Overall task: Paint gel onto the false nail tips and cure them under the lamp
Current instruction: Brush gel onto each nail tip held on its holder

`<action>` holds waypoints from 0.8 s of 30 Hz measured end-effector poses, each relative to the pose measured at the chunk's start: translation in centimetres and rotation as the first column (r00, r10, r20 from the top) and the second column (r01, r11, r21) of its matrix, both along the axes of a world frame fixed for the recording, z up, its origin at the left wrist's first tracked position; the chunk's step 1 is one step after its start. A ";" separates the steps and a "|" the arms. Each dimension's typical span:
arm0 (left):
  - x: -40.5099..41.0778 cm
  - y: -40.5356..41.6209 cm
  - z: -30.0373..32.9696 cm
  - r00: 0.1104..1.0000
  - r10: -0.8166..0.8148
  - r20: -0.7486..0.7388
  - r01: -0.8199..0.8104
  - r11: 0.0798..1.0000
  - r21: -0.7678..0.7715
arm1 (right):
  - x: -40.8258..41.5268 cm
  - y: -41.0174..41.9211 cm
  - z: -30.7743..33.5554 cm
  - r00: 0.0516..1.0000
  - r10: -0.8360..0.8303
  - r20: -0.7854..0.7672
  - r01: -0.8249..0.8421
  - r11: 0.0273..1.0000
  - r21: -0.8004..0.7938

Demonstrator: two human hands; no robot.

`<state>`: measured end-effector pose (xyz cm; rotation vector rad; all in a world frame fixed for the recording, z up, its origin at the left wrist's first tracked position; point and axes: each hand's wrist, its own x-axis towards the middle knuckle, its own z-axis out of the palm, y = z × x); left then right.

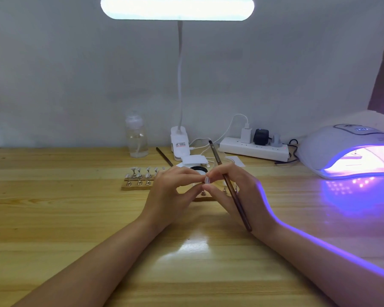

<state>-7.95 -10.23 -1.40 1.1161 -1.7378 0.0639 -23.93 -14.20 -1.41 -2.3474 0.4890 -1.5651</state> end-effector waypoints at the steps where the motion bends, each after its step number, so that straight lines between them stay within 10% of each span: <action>1: 0.0 0.0 0.0 1.000 -0.001 0.000 0.001 1.000 -0.009 | 0.1 0.0 0.0 1.000 -0.001 -0.002 0.001 1.000 0.001; 11: -0.1 0.2 0.4 0.993 0.039 -0.113 -0.038 0.999 0.010 | -1.6 -2.2 3.4 0.949 -0.175 0.262 0.052 0.907 0.418; 24: 0.0 0.4 0.6 0.971 0.064 -0.232 -0.028 0.987 0.155 | -0.7 -7.1 5.9 0.864 -0.347 -0.365 0.475 0.803 0.360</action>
